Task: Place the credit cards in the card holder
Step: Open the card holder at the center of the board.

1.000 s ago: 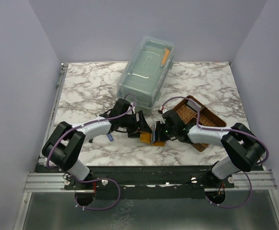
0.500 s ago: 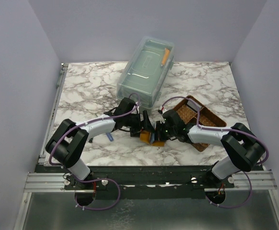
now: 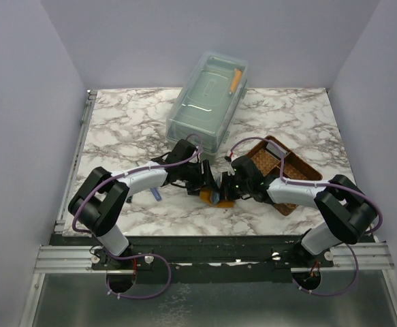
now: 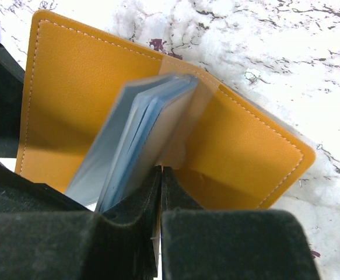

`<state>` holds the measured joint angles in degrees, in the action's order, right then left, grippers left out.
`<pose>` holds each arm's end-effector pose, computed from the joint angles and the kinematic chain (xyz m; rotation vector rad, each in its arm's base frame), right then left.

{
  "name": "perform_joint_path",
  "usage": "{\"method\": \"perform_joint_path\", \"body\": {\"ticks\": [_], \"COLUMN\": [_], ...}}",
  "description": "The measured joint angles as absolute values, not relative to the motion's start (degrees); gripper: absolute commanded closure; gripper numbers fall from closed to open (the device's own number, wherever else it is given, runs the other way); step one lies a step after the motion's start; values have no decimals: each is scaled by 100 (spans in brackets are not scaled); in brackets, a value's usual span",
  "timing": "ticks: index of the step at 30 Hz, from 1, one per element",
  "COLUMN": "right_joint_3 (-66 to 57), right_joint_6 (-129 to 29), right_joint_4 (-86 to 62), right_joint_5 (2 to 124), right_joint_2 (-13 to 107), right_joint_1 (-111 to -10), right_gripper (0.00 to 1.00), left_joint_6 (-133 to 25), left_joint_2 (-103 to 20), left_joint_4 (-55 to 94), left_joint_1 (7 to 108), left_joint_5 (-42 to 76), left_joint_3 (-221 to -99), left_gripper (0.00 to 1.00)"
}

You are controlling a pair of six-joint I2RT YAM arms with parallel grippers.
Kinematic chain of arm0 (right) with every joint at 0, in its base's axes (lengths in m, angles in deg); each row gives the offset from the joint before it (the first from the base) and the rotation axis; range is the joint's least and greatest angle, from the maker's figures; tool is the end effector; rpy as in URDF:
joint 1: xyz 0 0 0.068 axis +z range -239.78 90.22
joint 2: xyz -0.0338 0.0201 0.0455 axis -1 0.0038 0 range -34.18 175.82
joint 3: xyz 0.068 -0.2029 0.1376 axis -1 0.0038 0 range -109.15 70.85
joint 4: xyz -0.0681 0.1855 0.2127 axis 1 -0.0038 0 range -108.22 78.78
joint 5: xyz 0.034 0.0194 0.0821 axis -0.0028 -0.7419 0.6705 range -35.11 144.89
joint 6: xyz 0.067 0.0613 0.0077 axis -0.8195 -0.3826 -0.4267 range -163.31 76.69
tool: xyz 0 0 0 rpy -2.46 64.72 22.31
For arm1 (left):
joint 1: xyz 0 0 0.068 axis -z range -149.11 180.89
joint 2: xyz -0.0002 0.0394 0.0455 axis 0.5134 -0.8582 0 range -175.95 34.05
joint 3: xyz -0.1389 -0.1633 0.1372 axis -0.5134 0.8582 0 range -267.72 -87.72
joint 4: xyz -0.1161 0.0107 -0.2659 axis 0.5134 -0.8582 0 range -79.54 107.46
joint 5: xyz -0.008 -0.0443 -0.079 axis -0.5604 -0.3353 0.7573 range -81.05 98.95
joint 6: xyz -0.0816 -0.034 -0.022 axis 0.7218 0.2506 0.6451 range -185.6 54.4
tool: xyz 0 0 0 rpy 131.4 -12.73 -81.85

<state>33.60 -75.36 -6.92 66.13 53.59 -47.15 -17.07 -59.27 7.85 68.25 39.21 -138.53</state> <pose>0.2383 0.2411 0.0725 -0.3326 2.5075 0.8139 0.2665 -0.2552 0.1020 -0.0137 2.7737 -1.1924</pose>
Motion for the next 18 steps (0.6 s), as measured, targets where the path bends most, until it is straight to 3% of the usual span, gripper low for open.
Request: {"method": "perform_joint_path", "body": {"ticks": [5, 18], "right_joint_3": [3360, 3379], "right_joint_6": [-7536, -7639], "right_joint_4": [-692, -950], "right_joint_5": [6613, 6438], "right_joint_2": [5359, 5003], "right_joint_1": [-4715, -4715], "right_gripper": [93, 73], "left_joint_6": [-1709, -1757], "left_joint_2": [-5929, -5929], "left_joint_4": [787, 713], "left_joint_1": [6843, 6852], "left_joint_5": [3921, 3866], "left_joint_3": [-13853, -13874], "left_gripper": [49, 55]}}
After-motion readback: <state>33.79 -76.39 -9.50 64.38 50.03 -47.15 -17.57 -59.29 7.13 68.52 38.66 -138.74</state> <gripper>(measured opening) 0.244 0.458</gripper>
